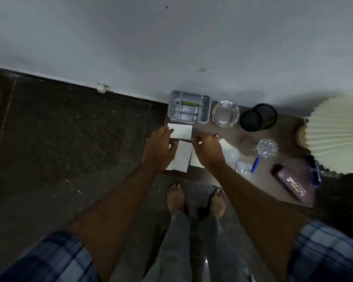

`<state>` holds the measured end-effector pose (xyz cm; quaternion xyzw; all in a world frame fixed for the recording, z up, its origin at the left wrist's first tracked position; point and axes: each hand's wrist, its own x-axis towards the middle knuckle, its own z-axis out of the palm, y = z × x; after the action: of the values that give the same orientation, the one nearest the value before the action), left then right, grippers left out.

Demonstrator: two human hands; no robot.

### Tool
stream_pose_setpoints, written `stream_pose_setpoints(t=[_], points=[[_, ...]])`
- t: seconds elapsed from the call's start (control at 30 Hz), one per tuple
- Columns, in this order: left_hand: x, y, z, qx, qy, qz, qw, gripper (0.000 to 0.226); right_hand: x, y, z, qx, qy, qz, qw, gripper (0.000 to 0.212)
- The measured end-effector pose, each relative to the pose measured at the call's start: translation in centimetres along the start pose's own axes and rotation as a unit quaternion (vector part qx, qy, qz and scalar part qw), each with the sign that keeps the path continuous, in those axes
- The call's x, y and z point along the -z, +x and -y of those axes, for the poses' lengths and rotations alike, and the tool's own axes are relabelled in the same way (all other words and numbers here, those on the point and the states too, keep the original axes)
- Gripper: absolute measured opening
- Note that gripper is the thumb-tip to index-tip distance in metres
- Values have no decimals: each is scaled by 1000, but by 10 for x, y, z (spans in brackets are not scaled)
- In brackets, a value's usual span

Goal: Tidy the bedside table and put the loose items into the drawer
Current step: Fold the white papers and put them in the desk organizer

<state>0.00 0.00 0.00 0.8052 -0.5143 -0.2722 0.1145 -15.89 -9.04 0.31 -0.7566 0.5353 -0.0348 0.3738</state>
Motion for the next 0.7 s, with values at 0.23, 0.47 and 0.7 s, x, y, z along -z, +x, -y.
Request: stream_pose_setpoints(t=[0.23,0.47,0.7], points=[[-22,16,20,-17,15,0,1000,43,-34,25,-2,-56,-66,13,996,30],[-39,31,33,86,-128,-35,987,22,-52,28,-7,-50,-159,-9,986,35],[-40,44,34,234,-314,-70,918,23,-61,35,0,-52,-170,-13,984,35]])
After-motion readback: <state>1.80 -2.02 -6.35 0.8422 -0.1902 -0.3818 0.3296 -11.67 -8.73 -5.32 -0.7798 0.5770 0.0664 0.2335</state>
